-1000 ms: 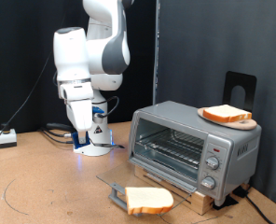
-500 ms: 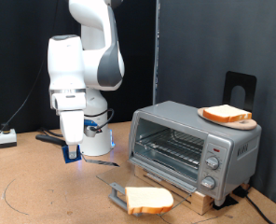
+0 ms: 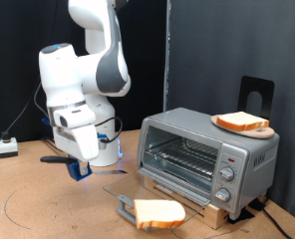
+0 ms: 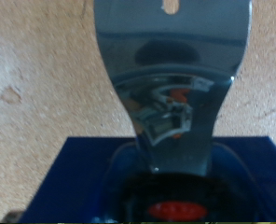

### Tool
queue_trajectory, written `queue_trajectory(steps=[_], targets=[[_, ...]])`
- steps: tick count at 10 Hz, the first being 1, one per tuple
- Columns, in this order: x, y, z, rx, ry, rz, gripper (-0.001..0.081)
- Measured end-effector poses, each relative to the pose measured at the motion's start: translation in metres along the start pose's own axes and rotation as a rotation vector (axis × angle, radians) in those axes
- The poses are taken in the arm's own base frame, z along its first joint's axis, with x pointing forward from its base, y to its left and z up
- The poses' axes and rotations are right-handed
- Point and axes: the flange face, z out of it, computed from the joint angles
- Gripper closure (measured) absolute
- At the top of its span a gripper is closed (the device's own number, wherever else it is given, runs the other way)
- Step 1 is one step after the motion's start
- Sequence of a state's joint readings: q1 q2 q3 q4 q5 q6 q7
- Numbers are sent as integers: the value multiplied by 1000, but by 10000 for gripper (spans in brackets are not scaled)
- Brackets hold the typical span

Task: Make a piece of toast with the oven

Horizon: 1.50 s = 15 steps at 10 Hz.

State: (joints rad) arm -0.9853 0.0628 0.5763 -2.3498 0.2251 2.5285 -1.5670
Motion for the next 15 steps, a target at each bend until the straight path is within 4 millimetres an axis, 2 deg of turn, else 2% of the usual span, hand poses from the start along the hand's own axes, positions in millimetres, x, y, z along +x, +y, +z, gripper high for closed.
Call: queue_trajectory(steps=[5,9,12,15], targets=[[-1,37,43,-18,-94,23,410],[-4,58,91,-61,-108,115,410],[13,50,123,-19,-86,91,410],[40,27,134,33,-42,36,410]])
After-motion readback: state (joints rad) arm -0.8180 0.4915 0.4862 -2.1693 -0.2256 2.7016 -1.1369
